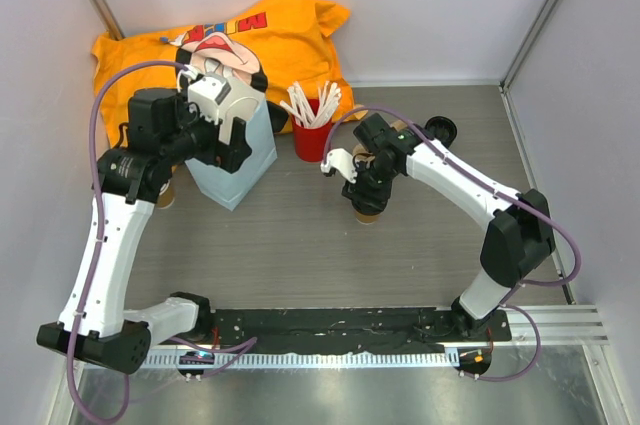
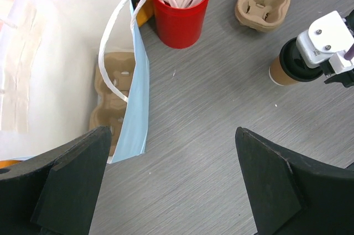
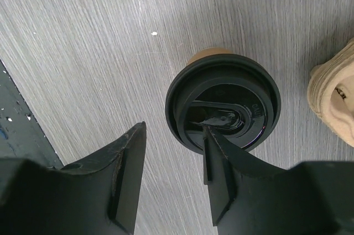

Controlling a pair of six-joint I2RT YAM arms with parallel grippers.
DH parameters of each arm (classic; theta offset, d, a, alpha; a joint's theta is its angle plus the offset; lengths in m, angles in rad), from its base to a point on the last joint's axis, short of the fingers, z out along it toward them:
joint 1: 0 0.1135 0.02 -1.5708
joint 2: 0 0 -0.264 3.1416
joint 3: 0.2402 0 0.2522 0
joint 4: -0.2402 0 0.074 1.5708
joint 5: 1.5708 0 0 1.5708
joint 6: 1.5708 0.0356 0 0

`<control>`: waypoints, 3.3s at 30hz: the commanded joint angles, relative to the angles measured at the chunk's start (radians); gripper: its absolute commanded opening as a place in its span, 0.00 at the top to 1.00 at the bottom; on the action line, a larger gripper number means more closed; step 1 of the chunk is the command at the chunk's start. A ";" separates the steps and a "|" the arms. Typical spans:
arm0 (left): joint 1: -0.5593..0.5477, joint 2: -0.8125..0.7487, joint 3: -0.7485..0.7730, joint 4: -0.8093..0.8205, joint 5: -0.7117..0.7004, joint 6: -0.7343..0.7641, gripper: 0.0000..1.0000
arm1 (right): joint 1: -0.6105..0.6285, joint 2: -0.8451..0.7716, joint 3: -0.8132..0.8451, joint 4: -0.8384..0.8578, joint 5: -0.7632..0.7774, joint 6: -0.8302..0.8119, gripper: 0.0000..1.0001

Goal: Pack the takeout coffee

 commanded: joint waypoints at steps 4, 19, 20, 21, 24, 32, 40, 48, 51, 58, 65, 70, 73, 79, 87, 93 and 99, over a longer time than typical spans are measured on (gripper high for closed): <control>0.024 -0.027 -0.004 0.032 0.047 -0.024 0.00 | 0.007 -0.020 -0.027 0.057 0.041 0.032 0.50; 0.046 -0.027 -0.019 0.044 0.071 -0.038 0.00 | 0.020 0.010 -0.062 0.106 0.063 0.056 0.60; 0.046 -0.027 -0.019 0.046 0.074 -0.039 0.00 | 0.022 0.017 -0.064 0.104 0.061 0.059 0.60; 0.047 -0.027 -0.019 0.044 0.076 -0.039 0.00 | 0.023 0.020 -0.065 0.103 0.064 0.059 0.60; 0.049 -0.030 -0.020 0.044 0.079 -0.041 0.00 | 0.030 0.027 -0.070 0.106 0.072 0.064 0.61; 0.053 -0.030 -0.020 0.046 0.083 -0.045 0.00 | 0.036 0.026 -0.062 0.088 0.093 0.062 0.80; 0.060 -0.030 -0.022 0.049 0.093 -0.050 0.00 | 0.037 0.015 -0.046 0.058 0.116 0.045 0.81; 0.066 -0.034 -0.022 0.049 0.099 -0.053 0.00 | 0.037 0.021 -0.032 0.034 0.119 0.033 0.95; 0.066 -0.033 -0.022 0.050 0.103 -0.053 0.00 | 0.037 0.026 -0.024 0.023 0.124 0.033 0.99; 0.069 -0.031 -0.016 0.047 0.106 -0.056 0.00 | 0.039 0.011 -0.013 0.043 0.155 0.041 0.99; 0.069 -0.019 0.028 0.046 0.082 -0.019 0.00 | 0.039 -0.051 0.068 0.046 0.199 0.048 0.99; 0.069 0.015 0.073 0.081 0.008 0.048 0.00 | 0.039 -0.095 0.155 0.026 0.224 0.055 0.99; 0.069 0.041 0.076 0.101 -0.032 0.093 0.00 | 0.037 -0.131 0.201 0.020 0.242 0.056 0.99; 0.069 0.065 0.003 0.210 0.004 0.174 0.00 | 0.037 -0.195 0.308 -0.001 0.241 0.055 0.99; 0.069 0.157 -0.008 0.259 0.016 0.228 0.03 | 0.025 -0.240 0.434 -0.020 0.175 0.061 0.99; 0.069 0.200 0.012 0.268 0.020 0.228 0.29 | 0.023 -0.253 0.461 -0.023 0.149 0.072 0.99; 0.069 0.196 0.035 0.233 0.079 0.199 0.86 | 0.020 -0.253 0.496 -0.023 0.132 0.084 0.99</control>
